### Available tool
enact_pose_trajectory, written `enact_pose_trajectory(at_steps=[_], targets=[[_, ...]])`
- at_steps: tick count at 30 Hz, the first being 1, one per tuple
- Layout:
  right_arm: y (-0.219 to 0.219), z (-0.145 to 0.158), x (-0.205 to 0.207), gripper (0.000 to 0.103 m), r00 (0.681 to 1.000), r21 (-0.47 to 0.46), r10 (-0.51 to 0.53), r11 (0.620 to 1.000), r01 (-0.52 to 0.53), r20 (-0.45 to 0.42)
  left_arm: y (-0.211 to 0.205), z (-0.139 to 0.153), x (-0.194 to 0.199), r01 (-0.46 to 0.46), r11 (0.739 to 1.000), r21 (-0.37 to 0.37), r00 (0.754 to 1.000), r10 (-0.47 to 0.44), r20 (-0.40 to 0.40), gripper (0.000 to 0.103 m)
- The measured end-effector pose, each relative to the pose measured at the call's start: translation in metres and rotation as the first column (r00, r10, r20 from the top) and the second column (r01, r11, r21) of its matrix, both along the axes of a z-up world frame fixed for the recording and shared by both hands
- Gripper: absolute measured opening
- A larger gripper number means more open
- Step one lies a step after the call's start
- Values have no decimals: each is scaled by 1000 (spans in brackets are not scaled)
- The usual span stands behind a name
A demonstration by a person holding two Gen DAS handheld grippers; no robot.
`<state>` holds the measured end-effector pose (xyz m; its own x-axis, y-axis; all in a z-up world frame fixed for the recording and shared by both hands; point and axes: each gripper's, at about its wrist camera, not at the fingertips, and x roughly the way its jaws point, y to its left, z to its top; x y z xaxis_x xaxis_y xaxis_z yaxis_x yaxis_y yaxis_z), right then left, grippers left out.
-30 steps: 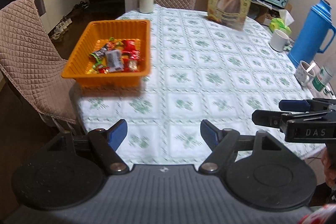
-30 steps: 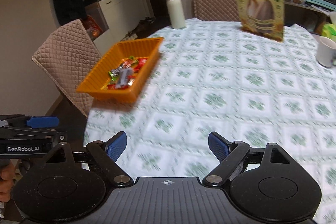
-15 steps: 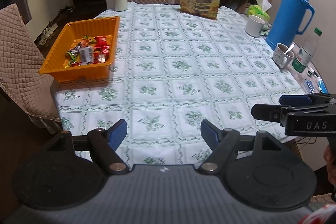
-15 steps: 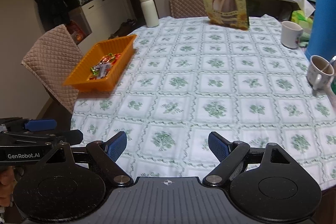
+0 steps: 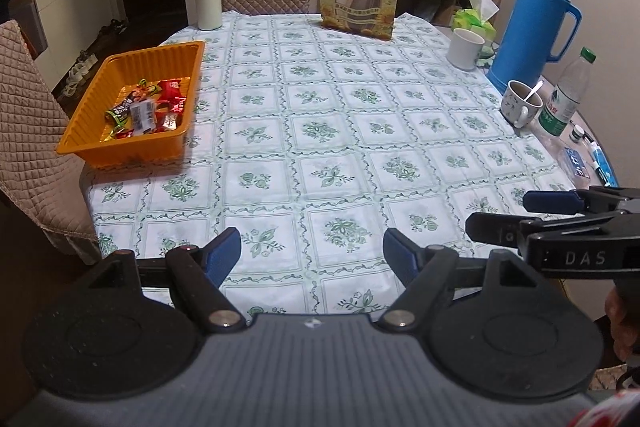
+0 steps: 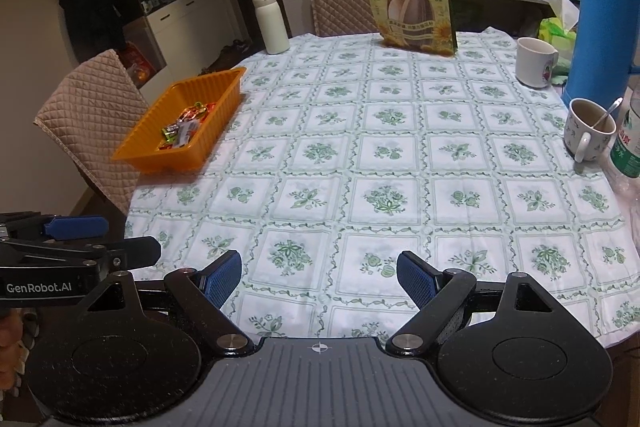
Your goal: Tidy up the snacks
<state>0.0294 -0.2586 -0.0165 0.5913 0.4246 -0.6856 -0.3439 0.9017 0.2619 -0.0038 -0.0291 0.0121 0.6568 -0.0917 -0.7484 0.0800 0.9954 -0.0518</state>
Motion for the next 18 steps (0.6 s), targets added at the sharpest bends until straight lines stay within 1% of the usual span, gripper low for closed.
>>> enact_pose_trajectory(at_steps=[18], targets=[[-5, -1, 0, 85, 1000, 2, -22, 1000, 22, -10, -3, -2, 5, 17, 1000, -2, 1000, -17, -5, 76]])
